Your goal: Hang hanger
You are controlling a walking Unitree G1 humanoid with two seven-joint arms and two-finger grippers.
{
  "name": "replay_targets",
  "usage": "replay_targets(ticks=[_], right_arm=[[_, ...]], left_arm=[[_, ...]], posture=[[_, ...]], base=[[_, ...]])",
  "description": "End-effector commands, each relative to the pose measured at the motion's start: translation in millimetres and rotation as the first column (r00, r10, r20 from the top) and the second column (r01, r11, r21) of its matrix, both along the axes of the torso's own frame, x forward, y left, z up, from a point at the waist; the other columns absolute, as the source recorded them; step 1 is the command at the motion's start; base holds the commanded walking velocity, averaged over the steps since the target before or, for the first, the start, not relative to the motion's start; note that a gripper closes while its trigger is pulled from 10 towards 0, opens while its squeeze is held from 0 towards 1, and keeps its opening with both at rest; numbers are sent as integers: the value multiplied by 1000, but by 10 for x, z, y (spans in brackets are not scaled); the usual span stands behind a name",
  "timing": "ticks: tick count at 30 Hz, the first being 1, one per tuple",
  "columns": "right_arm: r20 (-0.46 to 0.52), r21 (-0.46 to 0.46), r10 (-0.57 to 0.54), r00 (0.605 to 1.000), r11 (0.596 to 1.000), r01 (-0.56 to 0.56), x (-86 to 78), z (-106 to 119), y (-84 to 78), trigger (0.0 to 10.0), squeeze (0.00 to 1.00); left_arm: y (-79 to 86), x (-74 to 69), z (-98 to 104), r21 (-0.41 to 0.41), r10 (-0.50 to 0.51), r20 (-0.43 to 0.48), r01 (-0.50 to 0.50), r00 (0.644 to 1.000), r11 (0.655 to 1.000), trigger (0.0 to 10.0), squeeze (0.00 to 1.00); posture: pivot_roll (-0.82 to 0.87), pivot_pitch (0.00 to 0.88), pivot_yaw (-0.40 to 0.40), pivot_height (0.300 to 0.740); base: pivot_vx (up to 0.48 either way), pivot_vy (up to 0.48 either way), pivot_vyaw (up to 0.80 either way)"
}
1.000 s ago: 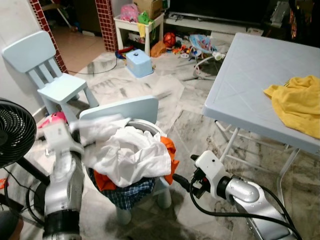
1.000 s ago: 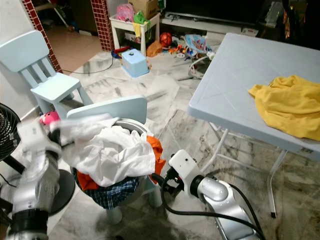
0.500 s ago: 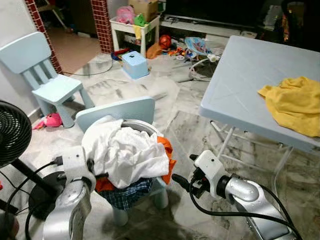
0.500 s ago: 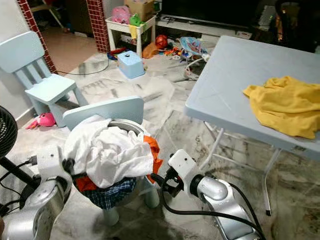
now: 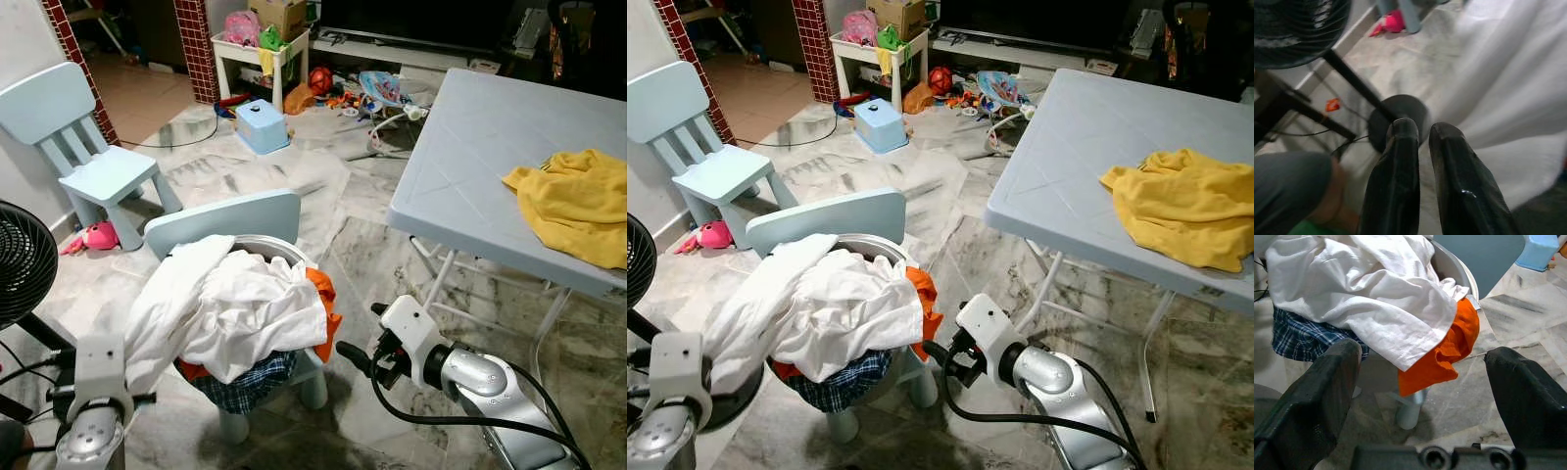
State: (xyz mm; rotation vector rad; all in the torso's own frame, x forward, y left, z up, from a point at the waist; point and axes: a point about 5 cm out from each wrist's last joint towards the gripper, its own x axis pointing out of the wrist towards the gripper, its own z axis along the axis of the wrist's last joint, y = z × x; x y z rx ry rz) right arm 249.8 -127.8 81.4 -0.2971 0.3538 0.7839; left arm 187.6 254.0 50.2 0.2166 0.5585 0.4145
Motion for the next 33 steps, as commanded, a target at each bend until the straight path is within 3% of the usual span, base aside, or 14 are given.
replay_targets(ticks=[1,3,7,9,13,16,19,21,24,26,33], right_arm=[[2,-14,6,1000,1000,-6,15,0,-13,10000,0],[2,-15,6,1000,1000,-6,15,-1,-16,10000,0],[1,-13,10,1000,1000,-10,7,-8,-3,10000,0],[2,-12,12,1000,1000,-12,7,-7,5,10000,0],[1,-11,12,1000,1000,-12,9,-18,7,10000,0],[1,-9,17,1000,1000,-17,10,-19,25,10000,0],[4,-6,20,1000,1000,-20,21,-10,43,10000,0],[5,-6,20,1000,1000,-20,22,-9,43,10000,0],[7,-7,20,1000,1000,-20,17,-9,42,10000,0],[5,-9,19,1000,1000,-19,-9,-13,29,10000,0],[1,-15,10,1000,1000,-10,-40,-22,5,10000,0]], left_arm=[[27,17,70,69,-20,33,17,999,997,10000,1000],[-22,70,143,134,-99,65,90,993,987,10000,1000],[-128,16,82,139,-186,33,179,982,974,10000,1000],[-159,16,126,179,-227,52,214,973,960,10000,1000],[-304,210,375,239,-312,181,266,933,934,10000,1000],[-467,392,509,217,-370,263,319,891,923,10000,1000],[-624,617,586,95,-358,332,347,873,933,10000,1000],[-642,642,582,75,-353,335,349,874,934,10000,1000],[-858,817,466,-48,-409,302,442,861,896,10000,1000],[-917,869,378,-142,-367,280,416,887,898,10000,1000],[-798,866,151,-247,-234,162,268,959,931,10000,1000]], posture=[[-51,47,-17,740],[-49,50,-16,740],[-48,51,-15,740],[-48,51,-15,740],[-40,53,-20,740],[-41,51,-24,740],[-46,50,-24,740],[-46,50,-24,740],[-57,48,-21,740],[-75,48,-14,740],[-82,54,-5,740]], base=[[0,0,0],[0,0,0],[0,0,0],[0,0,0],[0,0,0],[0,0,0],[0,0,0],[0,0,0],[0,0,0],[0,0,0],[0,0,0]])
